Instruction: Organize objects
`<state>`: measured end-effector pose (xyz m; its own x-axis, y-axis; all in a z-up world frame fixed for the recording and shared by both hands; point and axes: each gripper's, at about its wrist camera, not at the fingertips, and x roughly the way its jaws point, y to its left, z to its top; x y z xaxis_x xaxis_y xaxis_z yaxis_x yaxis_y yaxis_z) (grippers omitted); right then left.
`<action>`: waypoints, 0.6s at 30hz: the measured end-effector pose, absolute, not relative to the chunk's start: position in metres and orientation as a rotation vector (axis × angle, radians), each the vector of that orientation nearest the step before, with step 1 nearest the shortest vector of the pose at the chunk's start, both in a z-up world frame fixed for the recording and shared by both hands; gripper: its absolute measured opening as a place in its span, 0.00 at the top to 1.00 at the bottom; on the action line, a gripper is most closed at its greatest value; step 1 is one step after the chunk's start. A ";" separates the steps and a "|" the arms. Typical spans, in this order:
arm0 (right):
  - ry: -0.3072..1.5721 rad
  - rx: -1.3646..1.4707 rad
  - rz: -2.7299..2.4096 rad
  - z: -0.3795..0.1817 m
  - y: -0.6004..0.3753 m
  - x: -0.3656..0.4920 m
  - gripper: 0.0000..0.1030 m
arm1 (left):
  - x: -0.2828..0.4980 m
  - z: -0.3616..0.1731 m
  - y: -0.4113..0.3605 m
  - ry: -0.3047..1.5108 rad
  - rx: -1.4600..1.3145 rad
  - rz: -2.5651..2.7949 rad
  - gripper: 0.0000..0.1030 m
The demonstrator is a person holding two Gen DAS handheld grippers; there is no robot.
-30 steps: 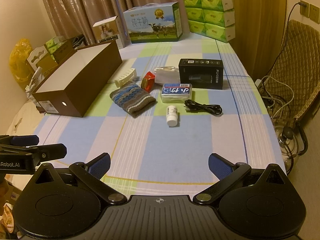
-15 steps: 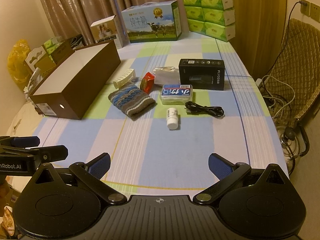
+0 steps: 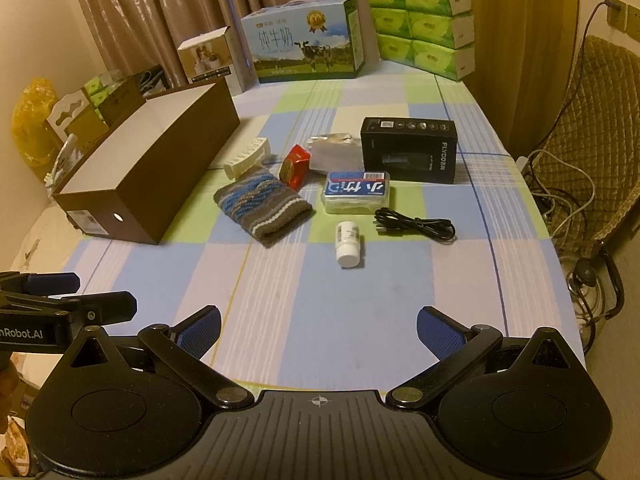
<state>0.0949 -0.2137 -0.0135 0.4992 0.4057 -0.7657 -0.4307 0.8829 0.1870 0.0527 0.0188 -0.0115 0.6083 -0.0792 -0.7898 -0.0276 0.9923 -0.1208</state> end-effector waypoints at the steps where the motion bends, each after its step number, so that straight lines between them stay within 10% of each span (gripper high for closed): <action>1: 0.918 -0.032 0.505 -0.014 -0.213 0.096 0.02 | 0.054 -0.012 0.020 0.919 -0.126 -0.031 0.01; 18: 0.893 0.002 0.487 -0.030 -0.206 0.122 0.02 | 0.091 -0.025 0.026 0.987 -0.126 -0.086 0.01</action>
<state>0.1223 -0.2057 -0.0296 0.5261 0.4078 -0.7463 -0.4064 0.8914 0.2005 0.0906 0.0258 -0.0245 0.5491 -0.1297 -0.8256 0.0153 0.9893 -0.1453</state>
